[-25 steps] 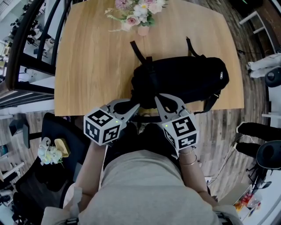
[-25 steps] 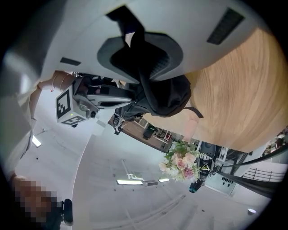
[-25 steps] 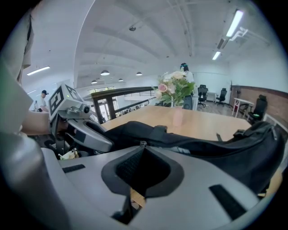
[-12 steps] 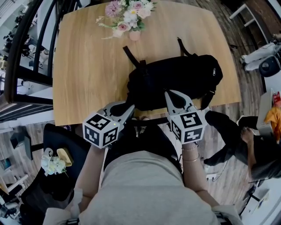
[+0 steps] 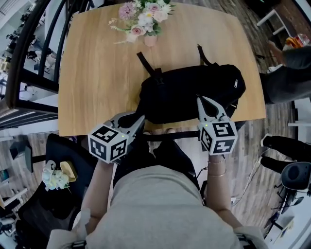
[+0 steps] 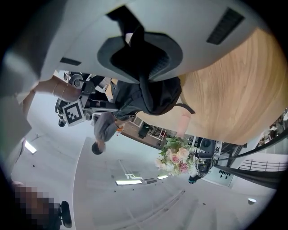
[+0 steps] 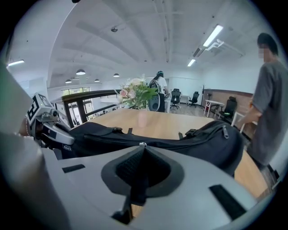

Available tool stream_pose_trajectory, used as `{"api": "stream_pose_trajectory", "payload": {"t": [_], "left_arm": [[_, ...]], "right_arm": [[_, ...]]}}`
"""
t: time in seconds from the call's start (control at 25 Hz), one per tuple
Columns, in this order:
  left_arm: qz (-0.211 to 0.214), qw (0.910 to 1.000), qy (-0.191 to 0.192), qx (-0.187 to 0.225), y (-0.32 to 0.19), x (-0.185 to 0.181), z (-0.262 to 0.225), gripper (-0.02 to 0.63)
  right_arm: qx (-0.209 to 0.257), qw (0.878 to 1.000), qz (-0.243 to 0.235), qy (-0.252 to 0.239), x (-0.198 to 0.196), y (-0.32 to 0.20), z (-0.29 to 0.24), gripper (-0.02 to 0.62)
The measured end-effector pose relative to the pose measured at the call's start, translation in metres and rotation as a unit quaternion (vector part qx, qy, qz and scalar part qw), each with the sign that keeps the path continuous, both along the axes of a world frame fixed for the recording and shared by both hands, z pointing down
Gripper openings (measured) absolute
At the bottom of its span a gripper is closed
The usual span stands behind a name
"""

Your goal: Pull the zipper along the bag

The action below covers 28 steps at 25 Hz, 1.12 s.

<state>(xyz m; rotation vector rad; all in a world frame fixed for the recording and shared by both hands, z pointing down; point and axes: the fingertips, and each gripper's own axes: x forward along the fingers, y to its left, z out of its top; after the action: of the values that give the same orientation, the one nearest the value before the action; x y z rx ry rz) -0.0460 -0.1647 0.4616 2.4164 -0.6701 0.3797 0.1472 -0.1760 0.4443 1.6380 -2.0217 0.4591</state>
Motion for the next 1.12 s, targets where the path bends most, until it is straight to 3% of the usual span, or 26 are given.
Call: {"api": "stream_pose_trajectory", "payload": {"t": [0.24, 0.44, 0.6, 0.68, 0.8, 1.0, 1.12], "left_arm": [[-0.054, 0.9985, -0.01, -0.008, 0.004, -0.004, 0.004, 0.043], [-0.073, 0.9962, -0.048, 0.005, 0.007, -0.002, 0.001, 0.055], [-0.107, 0.9889, -0.094, 0.042, 0.001, -0.011, -0.01, 0.215], [-0.114, 0.9848, -0.111, 0.07, -0.002, -0.011, -0.022, 0.231], [-0.096, 0.9814, -0.128, 0.106, -0.004, 0.004, -0.044, 0.236], [-0.026, 0.9732, -0.155, 0.168, -0.004, 0.051, -0.067, 0.236], [0.014, 0.9745, -0.135, 0.178, -0.004, 0.09, -0.07, 0.236]], "right_arm": [[-0.001, 1.0, -0.015, -0.009, 0.019, -0.002, -0.001, 0.011], [-0.001, 0.999, -0.041, -0.021, 0.02, -0.002, -0.001, 0.01], [-0.001, 0.998, -0.052, -0.038, 0.021, -0.002, -0.001, 0.009], [0.001, 0.997, -0.061, -0.041, 0.02, -0.002, -0.003, 0.009], [0.003, 0.996, -0.076, -0.044, 0.018, -0.002, -0.006, 0.009], [0.008, 0.994, -0.101, -0.047, 0.017, -0.002, -0.009, 0.011], [0.012, 0.992, -0.115, -0.047, 0.017, -0.003, -0.012, 0.009]]}}
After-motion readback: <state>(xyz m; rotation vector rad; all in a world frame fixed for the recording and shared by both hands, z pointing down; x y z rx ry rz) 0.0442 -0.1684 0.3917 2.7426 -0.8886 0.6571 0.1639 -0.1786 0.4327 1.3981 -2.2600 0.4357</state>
